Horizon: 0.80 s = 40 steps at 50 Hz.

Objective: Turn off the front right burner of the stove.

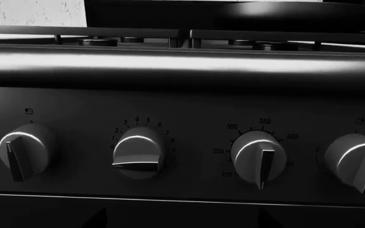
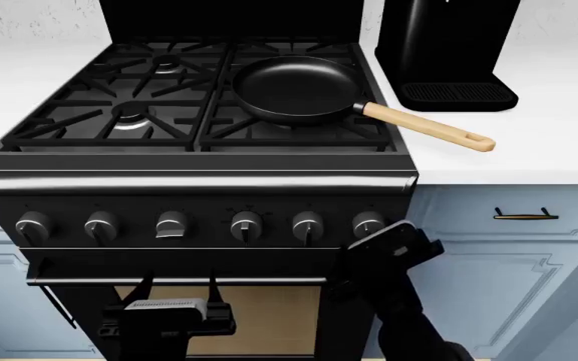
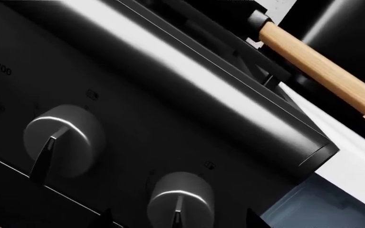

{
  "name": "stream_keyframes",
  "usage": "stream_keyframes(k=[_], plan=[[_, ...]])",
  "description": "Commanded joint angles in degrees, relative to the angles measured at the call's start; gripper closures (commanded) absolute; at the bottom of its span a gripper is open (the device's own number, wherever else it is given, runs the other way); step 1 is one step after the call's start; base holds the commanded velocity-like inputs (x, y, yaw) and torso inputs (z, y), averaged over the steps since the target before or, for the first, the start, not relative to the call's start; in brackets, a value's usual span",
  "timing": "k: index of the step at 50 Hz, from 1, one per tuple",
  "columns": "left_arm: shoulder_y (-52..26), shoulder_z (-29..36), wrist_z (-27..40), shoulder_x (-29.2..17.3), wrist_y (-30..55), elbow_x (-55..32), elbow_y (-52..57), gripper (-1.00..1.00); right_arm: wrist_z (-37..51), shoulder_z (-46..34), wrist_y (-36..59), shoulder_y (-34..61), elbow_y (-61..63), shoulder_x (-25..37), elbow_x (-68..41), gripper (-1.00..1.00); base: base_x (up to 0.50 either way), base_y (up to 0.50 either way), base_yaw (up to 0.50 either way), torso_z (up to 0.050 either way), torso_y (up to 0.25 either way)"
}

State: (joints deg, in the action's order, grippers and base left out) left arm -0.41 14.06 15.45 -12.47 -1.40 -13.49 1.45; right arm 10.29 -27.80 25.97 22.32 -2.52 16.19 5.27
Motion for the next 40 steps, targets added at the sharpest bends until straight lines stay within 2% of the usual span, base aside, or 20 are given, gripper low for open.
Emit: stream_keyframes(k=[1,40], plan=[[-0.1,0.3,0.3,-0.2,0.0,-0.2,-0.2,-1.00,0.1,0.0,-0.1,1.1,-2.2,-0.1,-0.2,-1.00,0.00,0.00,0.00,0.000,0.000],[-0.5,1.1,1.1,-0.7,-0.3,-0.8,-1.1,-1.00,-0.3,-1.4,-0.7,4.9,-10.2,-1.8,-0.9,-1.00,0.00,0.00,0.00,0.000,0.000]])
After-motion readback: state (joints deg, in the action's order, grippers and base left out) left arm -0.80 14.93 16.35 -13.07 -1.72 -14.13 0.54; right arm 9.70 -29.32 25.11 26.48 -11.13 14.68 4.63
